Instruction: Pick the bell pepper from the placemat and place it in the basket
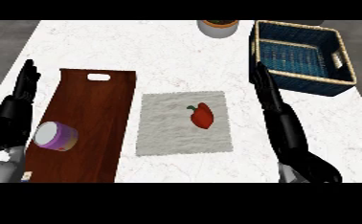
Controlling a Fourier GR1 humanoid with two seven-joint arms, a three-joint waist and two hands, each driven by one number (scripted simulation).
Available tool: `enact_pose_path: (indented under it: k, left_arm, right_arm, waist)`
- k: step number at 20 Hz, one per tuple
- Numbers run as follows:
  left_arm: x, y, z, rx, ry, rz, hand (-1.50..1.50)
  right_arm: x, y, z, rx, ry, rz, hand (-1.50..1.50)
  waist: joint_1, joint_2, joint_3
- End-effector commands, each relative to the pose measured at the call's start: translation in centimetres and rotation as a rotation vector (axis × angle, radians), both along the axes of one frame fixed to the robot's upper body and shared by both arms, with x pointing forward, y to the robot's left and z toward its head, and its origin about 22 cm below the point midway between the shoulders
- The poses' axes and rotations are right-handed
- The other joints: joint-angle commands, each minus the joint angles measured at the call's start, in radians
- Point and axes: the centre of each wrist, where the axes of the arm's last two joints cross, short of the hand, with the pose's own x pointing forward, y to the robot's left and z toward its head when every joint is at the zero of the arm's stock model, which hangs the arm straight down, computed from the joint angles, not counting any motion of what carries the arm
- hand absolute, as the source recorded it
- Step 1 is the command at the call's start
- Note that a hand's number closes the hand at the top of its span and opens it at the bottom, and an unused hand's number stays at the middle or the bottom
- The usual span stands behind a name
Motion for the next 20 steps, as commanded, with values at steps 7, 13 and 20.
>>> enact_pose_path:
  k: [7,13,20]
  left_arm:
    - [1.0,-4.8,-1.5,-0.18,0.175,-0.189,0.0]
    - [2.2,-4.6,-1.2,-0.259,0.286,-0.183,0.0]
    - [2.0,-2.3,0.5,-0.272,0.324,-0.135,0.0]
  right_arm:
    - [3.2,6.9,8.6,-0.008,-0.427,0.816,1.5]
    - [3.0,7.9,4.1,0.071,-0.537,1.187,-1.5]
    - [6.4,6.1,7.8,-0.152,-0.484,1.141,-1.5]
  waist:
    - [0.146,0.046,-0.011]
    - [0.057,0.036,-0.01]
    - [0.03,0.015,-0.014]
